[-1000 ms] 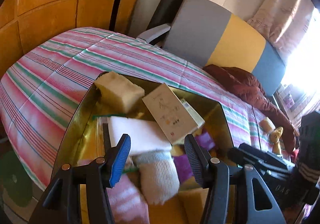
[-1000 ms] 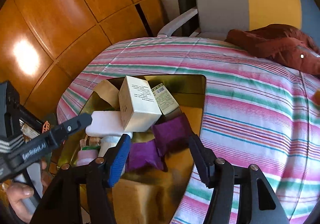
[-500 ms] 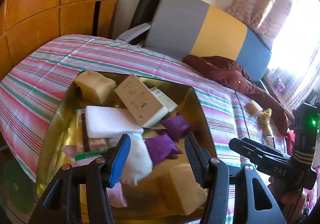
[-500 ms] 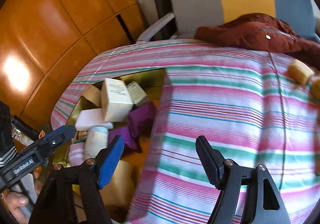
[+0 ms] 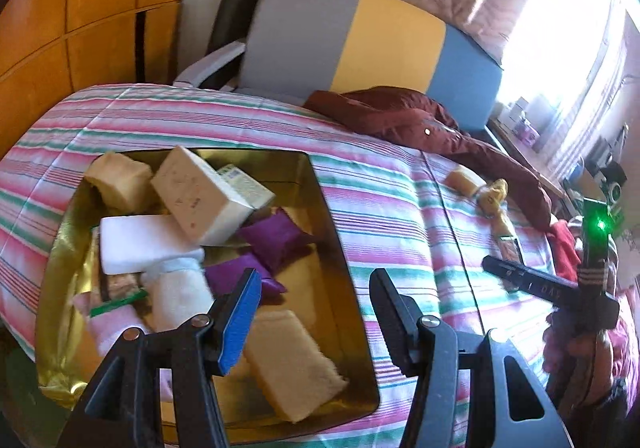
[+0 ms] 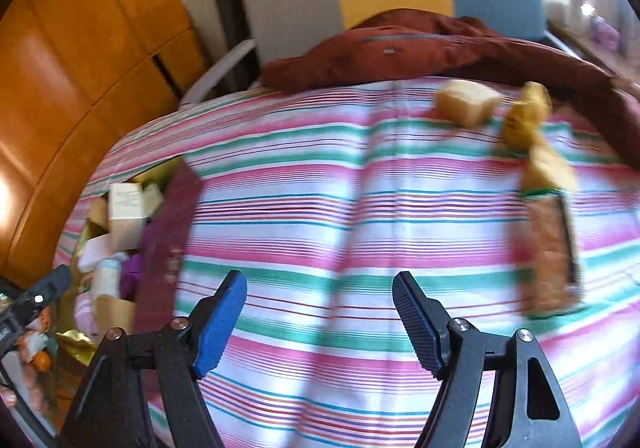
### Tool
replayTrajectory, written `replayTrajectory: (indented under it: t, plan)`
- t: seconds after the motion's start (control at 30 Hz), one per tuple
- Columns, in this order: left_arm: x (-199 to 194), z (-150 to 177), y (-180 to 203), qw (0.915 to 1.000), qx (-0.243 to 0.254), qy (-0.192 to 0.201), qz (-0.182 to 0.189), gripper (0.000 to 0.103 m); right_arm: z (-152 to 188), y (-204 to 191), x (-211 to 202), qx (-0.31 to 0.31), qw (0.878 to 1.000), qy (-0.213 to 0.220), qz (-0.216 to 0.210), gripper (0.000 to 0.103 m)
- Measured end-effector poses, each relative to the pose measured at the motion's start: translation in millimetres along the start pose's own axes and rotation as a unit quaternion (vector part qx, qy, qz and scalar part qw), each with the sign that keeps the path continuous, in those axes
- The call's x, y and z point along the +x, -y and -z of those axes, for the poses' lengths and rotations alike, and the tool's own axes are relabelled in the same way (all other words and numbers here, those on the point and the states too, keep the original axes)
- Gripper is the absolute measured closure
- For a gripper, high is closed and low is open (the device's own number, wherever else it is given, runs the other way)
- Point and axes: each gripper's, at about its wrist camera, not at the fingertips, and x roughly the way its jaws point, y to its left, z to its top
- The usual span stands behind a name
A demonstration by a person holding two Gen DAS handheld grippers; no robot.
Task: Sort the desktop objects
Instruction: 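Move both open grippers back to the pile of items, then grasp the clear cracker packet with the right gripper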
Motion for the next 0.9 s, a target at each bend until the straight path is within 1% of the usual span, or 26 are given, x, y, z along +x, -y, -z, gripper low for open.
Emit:
replayTrajectory:
  t: [0.07,0.2,0.37,0.43,0.53,0.63,0.7,0.77,0.87,0.9]
  plan:
    - [1.6,1.9,4.9,1.0000,0.007,-0.004,0.003,0.045,-0.3,20.8,-5.9,0.011,1.000,0.002,0.019,0.027]
    - [5.4,4.1,16.5,0.9997,0.020,-0.012,0.008,0.045,-3.4,64.5,-19.5,0.042,0.998,0.012,0.047,0.021]
    - [12.8,4.7,33.3,0.9988,0.041,-0.023,0.015,0.045,-9.6,113.5,-31.6,0.078,0.993,0.024,0.083,0.021]
    - [16.6,4.7,39.9,0.9983,0.048,-0.029,0.017,0.045,-12.6,134.1,-31.9,0.097,0.991,0.026,0.089,0.020]
    - [21.5,4.9,50.2,0.9976,0.056,-0.035,0.019,0.045,-16.3,158.9,-23.2,0.115,0.990,0.017,0.085,0.020]
    - [26.1,4.1,62.4,0.9968,0.068,-0.039,0.020,0.045,-15.1,180.0,-8.1,0.137,0.989,0.007,0.058,0.020]
    - [29.5,3.5,68.9,0.9961,0.074,-0.042,0.021,0.045,-13.2,188.7,0.3,0.152,0.987,0.000,0.048,0.021]
    - [35.0,3.4,76.6,0.9954,0.080,-0.048,0.025,0.045,-15.2,192.1,7.6,0.157,0.987,-0.012,0.044,0.024]
    - [43.3,3.7,89.6,0.9940,0.088,-0.057,0.032,0.045,-19.3,186.5,11.7,0.141,0.989,-0.012,0.039,0.026]
    - [45.1,3.5,93.3,0.9935,0.091,-0.059,0.035,0.045,-20.0,185.2,14.2,0.137,0.990,-0.015,0.038,0.031]
